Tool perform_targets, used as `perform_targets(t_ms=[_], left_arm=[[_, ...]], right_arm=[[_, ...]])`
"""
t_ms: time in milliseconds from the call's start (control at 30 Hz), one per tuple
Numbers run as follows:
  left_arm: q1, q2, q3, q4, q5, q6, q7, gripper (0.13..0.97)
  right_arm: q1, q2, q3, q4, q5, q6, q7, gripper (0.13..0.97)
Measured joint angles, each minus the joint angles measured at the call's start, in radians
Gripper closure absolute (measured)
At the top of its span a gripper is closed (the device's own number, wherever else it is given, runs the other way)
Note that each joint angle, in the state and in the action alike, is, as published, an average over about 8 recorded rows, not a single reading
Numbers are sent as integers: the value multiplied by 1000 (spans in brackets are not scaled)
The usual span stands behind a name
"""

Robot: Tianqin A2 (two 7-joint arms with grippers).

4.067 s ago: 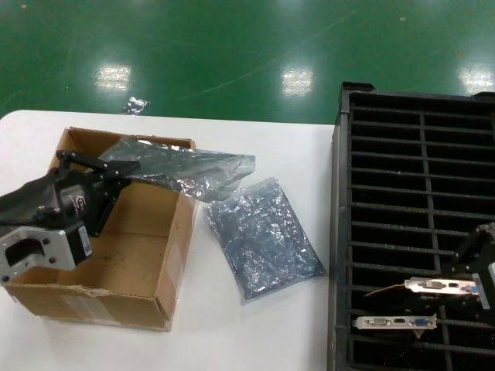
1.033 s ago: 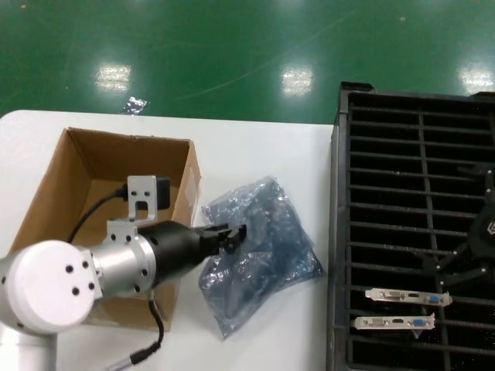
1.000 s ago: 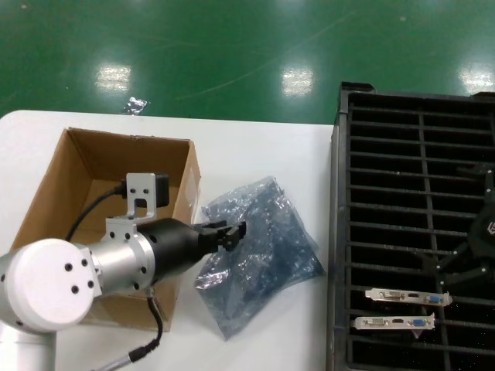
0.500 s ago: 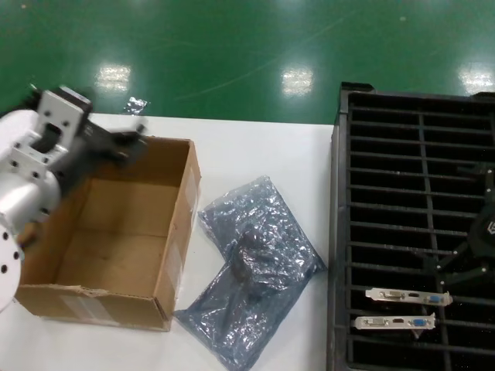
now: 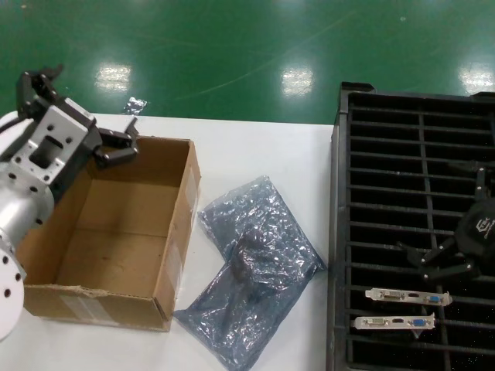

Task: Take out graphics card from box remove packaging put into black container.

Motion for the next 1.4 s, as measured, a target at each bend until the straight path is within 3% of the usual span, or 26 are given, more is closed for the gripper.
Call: perform_targets(t_ms=[400, 1400], left_arm=[[82, 1, 22, 23, -226, -108, 117, 163], [289, 3, 78, 80, -797, -383, 414, 132]], right_arm=[[-62, -56, -9, -19, 89, 150, -43, 129], [-219, -199, -32, -67, 314, 532, -153, 129]])
